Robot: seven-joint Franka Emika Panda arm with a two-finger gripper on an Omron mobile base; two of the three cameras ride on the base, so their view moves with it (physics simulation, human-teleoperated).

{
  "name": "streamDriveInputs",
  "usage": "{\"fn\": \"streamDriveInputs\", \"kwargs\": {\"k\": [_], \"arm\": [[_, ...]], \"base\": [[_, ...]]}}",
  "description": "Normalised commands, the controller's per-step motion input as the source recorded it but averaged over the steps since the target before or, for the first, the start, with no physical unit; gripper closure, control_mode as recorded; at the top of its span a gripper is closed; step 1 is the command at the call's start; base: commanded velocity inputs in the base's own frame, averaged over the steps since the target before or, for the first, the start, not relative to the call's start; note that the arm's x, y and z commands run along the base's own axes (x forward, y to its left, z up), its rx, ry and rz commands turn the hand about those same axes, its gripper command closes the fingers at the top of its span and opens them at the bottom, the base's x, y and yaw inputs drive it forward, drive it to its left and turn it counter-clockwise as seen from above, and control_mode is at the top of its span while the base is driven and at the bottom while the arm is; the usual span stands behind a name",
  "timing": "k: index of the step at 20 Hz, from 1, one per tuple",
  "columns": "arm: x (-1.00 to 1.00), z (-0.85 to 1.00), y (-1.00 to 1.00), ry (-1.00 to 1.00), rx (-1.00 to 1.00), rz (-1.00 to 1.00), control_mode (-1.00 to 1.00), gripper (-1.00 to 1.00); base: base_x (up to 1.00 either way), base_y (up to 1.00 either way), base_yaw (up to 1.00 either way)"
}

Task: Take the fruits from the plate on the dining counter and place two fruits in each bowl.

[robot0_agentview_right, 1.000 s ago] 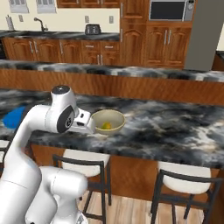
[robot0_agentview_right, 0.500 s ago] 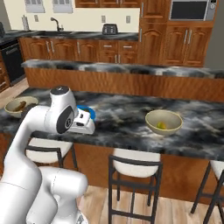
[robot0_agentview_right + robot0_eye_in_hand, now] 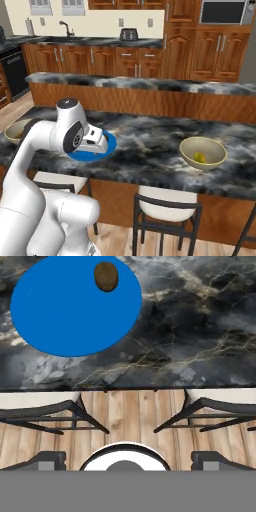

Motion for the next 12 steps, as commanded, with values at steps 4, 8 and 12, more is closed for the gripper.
{"fn": "streamDriveInputs", "kwargs": {"k": [4,8,12], "arm": [[0.00,0.00,0.00,0.00,0.00,0.00,1.00,-1.00],[0.00,0.00,0.00,0.00,0.00,0.00,1.00,-1.00],[0.00,0.00,0.00,0.00,0.00,0.00,1.00,-1.00]], "base": [[0.02,0.59,0.00],[0.39,0.12,0.00],[0.50,0.00,0.00]]}}
